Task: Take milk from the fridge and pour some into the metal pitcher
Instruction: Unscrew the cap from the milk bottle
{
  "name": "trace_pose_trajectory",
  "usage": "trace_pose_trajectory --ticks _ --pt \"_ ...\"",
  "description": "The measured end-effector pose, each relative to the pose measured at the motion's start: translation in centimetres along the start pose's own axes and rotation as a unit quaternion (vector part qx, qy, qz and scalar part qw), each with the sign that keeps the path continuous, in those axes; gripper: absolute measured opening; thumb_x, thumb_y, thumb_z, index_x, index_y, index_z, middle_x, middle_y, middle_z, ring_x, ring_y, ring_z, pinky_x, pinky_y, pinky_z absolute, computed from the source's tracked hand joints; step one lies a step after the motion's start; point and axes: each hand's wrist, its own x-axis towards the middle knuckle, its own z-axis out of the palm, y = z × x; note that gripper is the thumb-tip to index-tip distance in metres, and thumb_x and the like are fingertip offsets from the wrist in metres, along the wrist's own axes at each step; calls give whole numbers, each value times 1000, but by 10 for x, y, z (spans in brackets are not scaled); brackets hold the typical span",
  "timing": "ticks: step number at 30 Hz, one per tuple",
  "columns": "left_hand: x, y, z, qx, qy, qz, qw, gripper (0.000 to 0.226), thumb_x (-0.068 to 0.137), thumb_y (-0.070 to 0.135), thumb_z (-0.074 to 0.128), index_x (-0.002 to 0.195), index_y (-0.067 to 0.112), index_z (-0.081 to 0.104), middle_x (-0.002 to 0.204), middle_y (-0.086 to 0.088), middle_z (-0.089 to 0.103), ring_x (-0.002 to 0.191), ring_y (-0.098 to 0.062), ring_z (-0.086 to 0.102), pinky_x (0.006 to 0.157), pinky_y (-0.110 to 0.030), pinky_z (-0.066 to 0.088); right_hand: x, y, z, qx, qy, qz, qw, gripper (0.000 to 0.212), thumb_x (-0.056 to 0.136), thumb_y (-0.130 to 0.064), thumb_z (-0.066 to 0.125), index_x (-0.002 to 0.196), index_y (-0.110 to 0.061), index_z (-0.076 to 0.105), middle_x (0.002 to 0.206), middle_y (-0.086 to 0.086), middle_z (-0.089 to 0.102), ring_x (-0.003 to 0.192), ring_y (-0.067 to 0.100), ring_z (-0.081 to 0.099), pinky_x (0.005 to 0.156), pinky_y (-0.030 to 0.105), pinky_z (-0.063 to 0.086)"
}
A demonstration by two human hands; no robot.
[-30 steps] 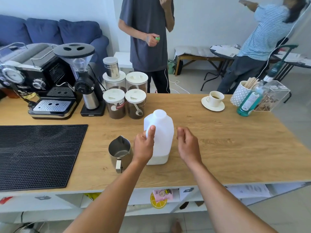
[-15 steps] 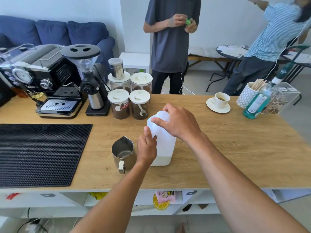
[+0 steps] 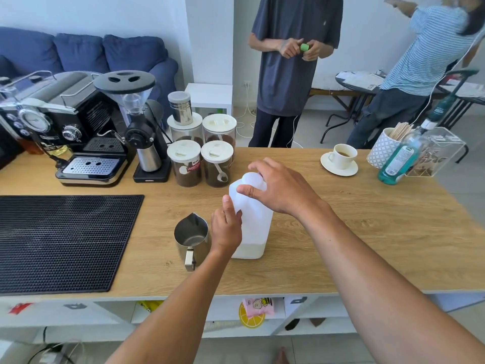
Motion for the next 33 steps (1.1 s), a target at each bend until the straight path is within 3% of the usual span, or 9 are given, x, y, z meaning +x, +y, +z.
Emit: trace_pose_trajectory --ticks 4,9,11,14,17,21,24,29,33 --pt "2 -3 0 -17 0 11 1000 64 103 49 25 64 -2 31 58 -11 33 58 -21 36 49 -15 33 1 -6 -3 65 -39 -14 997 58 89 -35 52 144 -30 38 145 -11 43 133 12 39 102 36 39" --pt "2 -5 1 -12 -6 15 1000 70 96 59 22 67 -3 33 57 -10 35 58 -20 38 50 -20 32 4 -6 0 36 -20 4 999 59 88 -54 56 139 -28 43 135 -10 47 127 12 43 93 35 42" --pt "2 -5 1 -13 -8 12 1000 72 97 60 23 67 -4 34 58 -11 35 58 -20 38 50 -22 33 4 -4 1 39 -11 1 999 50 89 -48 58 133 -28 48 128 -12 48 122 12 46 86 32 43" --pt "2 -4 1 -22 -3 9 1000 68 105 48 25 66 -6 35 60 -11 34 60 -22 36 50 -16 34 3 -5 2 78 -33 -10 996 52 87 -35 55 138 -30 45 135 -15 44 127 10 42 95 35 44" --pt "2 -5 0 -12 -6 7 1000 78 92 66 21 68 -6 36 59 -11 35 59 -21 37 54 -30 33 3 -5 4 71 -36 -7 997 56 89 -44 58 141 -31 42 137 -13 44 128 10 40 97 36 43" --pt "1 -5 0 -6 -8 10 1000 77 91 67 21 67 -5 36 59 -11 37 58 -22 39 55 -34 33 5 -1 3 77 -14 -23 997 45 88 -36 62 131 -28 53 123 -12 51 118 9 45 93 34 44" --pt "1 -4 0 -4 -5 8 1000 66 95 58 23 63 1 36 57 -8 38 57 -20 41 53 -28 33 4 3 -4 156 40 -28 986 38 86 -25 64 123 -28 59 117 -15 55 88 -4 50 80 21 42" --pt "1 -7 0 5 -8 6 1000 59 108 42 24 59 12 40 51 3 44 52 -15 45 50 -20 35 -9 37 12 292 176 44 939 30 88 -24 66 116 -25 53 118 -3 52 103 12 57 88 26 51" --pt "0 -8 1 -11 -7 7 1000 56 109 38 24 62 11 41 53 1 43 54 -16 46 50 -14 37 -49 73 66 228 161 158 947 34 96 -36 56 124 -17 53 117 -3 48 104 17 57 90 33 48"
